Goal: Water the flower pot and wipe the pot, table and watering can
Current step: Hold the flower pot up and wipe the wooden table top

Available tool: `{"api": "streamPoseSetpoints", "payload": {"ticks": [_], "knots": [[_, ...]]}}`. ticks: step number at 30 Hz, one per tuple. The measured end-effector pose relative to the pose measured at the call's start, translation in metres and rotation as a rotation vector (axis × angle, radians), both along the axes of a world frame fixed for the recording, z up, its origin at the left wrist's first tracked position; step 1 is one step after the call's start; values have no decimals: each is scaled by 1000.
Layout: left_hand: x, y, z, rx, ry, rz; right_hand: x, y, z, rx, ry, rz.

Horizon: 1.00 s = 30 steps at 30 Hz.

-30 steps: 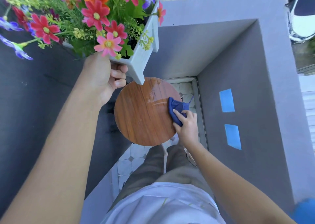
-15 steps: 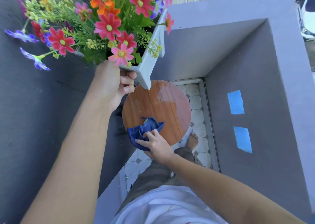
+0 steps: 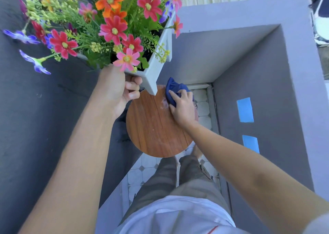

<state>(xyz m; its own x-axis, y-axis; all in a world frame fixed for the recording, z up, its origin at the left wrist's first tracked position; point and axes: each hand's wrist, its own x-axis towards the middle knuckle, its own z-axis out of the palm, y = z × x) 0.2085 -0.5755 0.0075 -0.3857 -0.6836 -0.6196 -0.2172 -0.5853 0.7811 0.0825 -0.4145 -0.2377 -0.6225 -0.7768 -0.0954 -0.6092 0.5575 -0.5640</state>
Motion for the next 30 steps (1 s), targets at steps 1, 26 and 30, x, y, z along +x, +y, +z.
{"api": "streamPoseSetpoints", "payload": {"ticks": [1,26,30], "knots": [[0,1,0,3,4,-1,13,-3,2,-9,8,31],[2,2,3,14,-3,37,1,-30,-14,-57,-137,-223],[3,4,2,18,-12,39,18,-43,-11,-63,-133,-257]]}}
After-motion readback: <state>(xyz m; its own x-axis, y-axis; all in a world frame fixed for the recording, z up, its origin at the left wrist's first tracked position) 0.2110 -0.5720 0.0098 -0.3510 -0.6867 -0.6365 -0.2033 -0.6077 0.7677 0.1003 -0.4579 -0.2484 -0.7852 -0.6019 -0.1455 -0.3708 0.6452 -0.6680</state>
